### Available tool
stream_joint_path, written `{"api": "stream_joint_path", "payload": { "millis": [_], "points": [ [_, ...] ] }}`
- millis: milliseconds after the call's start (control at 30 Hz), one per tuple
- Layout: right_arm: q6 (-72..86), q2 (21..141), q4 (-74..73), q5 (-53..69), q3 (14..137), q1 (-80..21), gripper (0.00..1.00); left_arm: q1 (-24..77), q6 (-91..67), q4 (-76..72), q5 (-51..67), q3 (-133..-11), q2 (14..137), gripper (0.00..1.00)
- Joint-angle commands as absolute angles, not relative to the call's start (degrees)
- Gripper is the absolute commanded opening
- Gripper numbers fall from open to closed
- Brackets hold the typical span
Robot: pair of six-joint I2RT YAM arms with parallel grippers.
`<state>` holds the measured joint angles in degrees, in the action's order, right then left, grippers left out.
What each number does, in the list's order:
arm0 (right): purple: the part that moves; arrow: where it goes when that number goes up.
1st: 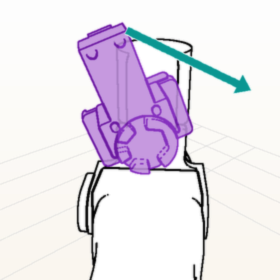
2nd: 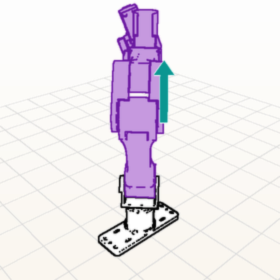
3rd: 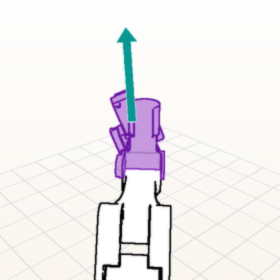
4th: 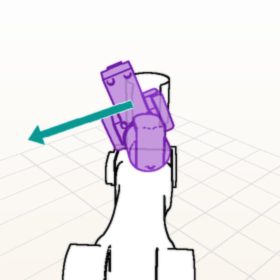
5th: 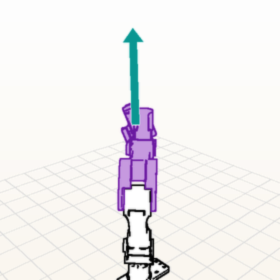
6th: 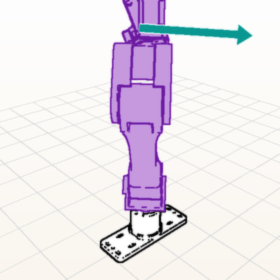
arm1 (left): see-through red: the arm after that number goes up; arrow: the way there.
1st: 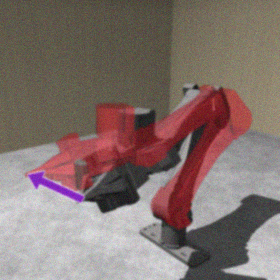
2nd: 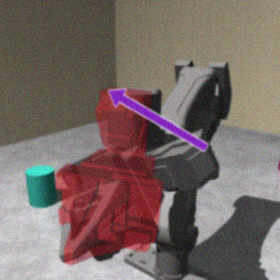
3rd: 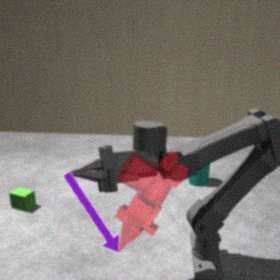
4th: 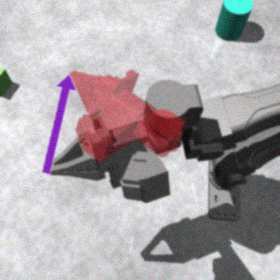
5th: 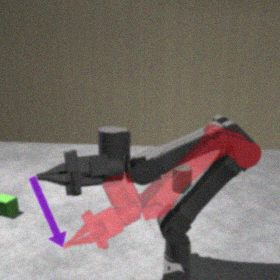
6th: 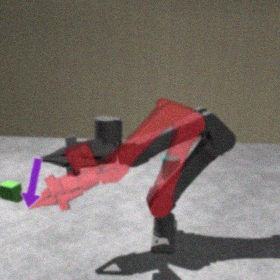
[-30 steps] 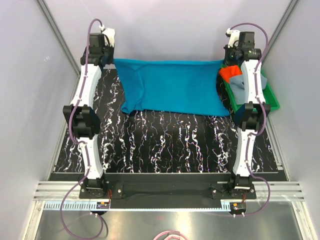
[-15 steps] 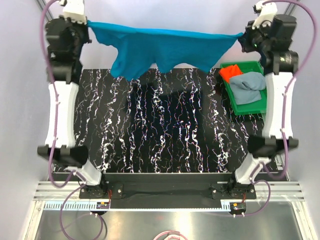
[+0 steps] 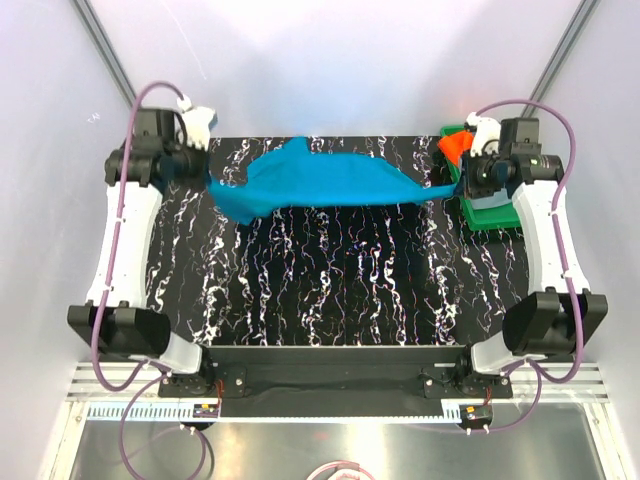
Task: Fold and stack the t-shirts
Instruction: Fold the tshirt
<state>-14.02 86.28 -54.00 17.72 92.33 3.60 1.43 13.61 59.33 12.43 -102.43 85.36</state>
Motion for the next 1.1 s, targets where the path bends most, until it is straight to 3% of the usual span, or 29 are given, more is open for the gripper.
{"api": "stream_joint_path", "payload": {
  "millis": [0, 333, 600, 1067],
  "points": [
    [-13.62, 79.90, -54.31, 18.99, 92.38, 4.04, 0.00, 0.88, 11.86, 60.64, 15.99, -100.37, 76.91, 0.00],
    [-14.59, 74.89, -60.46, 22.67, 81.39, 4.04, 0.00, 0.70, 20.29, 88.46, 30.40, -107.14, 87.35, 0.00],
    [-14.68, 72.95, -62.93, 26.54, 74.63, 4.04, 0.00, 0.61, 19.33, 88.42, 31.12, -96.16, 87.98, 0.00],
    [-15.73, 70.14, -64.25, 26.28, 71.63, 3.96, 0.00, 0.44, 19.34, 88.59, 26.98, -96.86, 94.57, 0.00]
  ]
}}
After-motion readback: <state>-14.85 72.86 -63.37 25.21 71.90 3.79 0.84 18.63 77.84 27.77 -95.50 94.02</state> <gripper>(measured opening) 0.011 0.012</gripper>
